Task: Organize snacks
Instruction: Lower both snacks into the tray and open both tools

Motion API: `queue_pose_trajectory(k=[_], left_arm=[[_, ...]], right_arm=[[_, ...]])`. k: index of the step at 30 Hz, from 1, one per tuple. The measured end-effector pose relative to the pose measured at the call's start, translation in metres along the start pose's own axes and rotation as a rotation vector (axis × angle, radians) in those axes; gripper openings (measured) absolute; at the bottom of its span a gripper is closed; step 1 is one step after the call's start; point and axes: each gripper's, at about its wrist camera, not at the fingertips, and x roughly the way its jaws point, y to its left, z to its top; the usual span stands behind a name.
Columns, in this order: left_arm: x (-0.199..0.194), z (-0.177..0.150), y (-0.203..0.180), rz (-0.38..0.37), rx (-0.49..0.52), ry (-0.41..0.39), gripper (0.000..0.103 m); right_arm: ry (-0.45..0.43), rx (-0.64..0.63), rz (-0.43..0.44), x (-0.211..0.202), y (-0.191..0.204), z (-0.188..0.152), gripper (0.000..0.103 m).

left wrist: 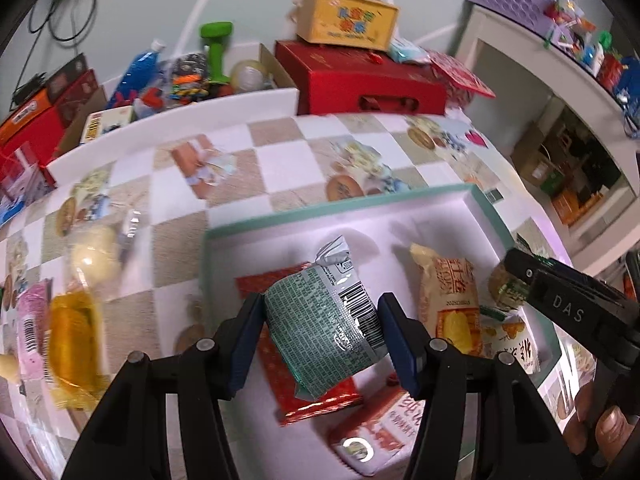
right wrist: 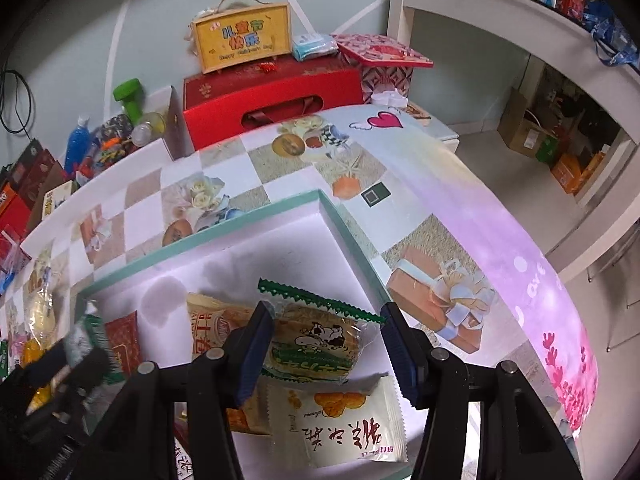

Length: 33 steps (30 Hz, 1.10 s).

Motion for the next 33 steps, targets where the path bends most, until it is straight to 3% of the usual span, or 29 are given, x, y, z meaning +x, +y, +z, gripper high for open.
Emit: queue_pose_trajectory(k=[6,15,17,19,21,26,30,33], left_arm=[[0.001,-0.001,-0.012,-0.008,0.03,0.012,0.062],[-0.012,0.004,0.0,-0.001,-0.006,-0.003,0.08],[-0.012,0.004,0.004,0.015,-0.014,-0.006,0.085],[-0.011,0.004,0.009,0.037,-0.03,-0.007,0.088],[-0.01,0.004,0.017,0.057,-0.061,-0.008,0.093],[-0.008,0.003,0.032,0.101,-0.12,-0.015,0.094],[-0.009,0.002,0.039,0.136,-0.136,-0.039,0.094],[-0.009,0.002,0.044,0.146,-0.152,-0.05,0.095]], right_arm=[[0.007,-0.022,-0.004,0.001,0.006,-0.001,0.06],[0.013,-0.029,0.001,-0.001,0.011,0.0,0.062],[0.014,-0.03,0.001,-0.001,0.012,0.0,0.07],[0.017,-0.027,0.002,-0.001,0.013,0.0,0.088],[0.02,-0.029,0.002,0.0,0.014,-0.001,0.089],[0.039,-0.019,-0.001,0.003,0.013,-0.002,0.091],[0.047,-0.011,0.001,0.005,0.013,-0.002,0.103],[0.041,-0.003,0.006,0.004,0.013,-0.003,0.103]])
